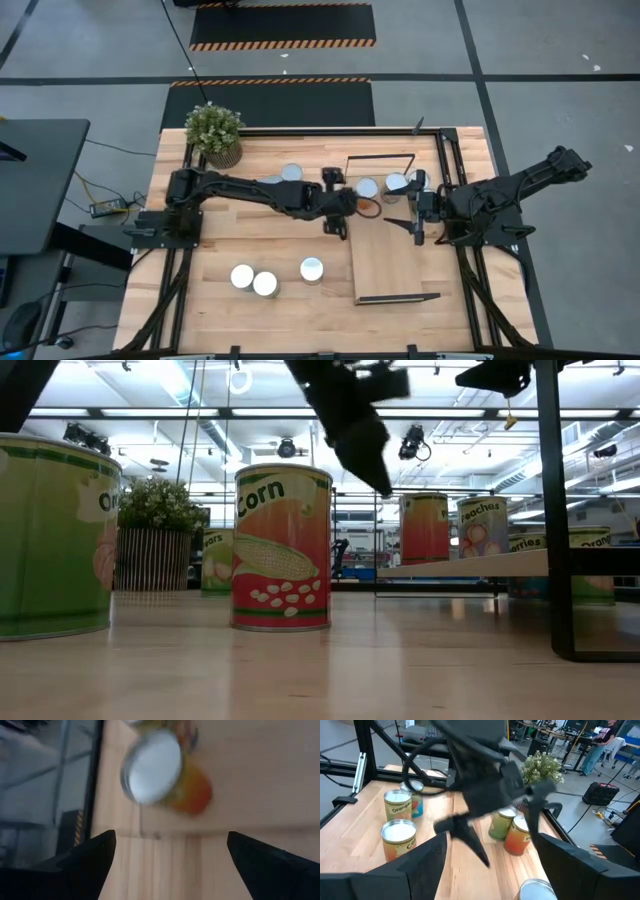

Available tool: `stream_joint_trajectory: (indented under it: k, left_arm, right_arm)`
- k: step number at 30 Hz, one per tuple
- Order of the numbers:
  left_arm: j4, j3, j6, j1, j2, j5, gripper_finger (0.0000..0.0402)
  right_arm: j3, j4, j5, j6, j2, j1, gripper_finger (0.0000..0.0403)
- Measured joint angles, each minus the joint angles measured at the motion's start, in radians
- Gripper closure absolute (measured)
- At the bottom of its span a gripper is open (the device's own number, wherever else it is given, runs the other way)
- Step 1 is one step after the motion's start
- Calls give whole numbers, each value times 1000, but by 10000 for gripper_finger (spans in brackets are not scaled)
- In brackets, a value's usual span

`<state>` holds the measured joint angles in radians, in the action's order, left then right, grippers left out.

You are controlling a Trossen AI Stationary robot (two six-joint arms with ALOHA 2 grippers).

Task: Pick and place cans onto a shelf
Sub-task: Put the canned pears on the shelf

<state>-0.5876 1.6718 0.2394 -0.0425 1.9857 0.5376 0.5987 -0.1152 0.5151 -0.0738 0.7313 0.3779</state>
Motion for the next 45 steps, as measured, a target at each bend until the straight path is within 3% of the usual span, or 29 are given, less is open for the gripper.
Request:
stream_joint_trajectory:
  k: [12,22,29,36,42,45]
  left_arm:
    - [-69,-286,-278,27,-306,-50,13]
    - [-350,-339,-540,116,-476,-80,13]
    - [-541,-339,-577,166,-535,-156,13]
    - [-624,-347,-576,182,-518,-236,13]
    - [-609,-517,-561,187,-521,-314,13]
    - [-505,-603,-530,205,-523,-328,13]
  right_arm:
    - [-37,89,9,-32,57,1,89]
    - [-38,73,16,-40,70,1,89]
    - [-38,70,16,-53,70,1,89]
    - [-38,70,16,-53,70,2,89]
    - [-38,70,16,-52,70,2,89]
    - [-38,83,15,-57,70,2,89]
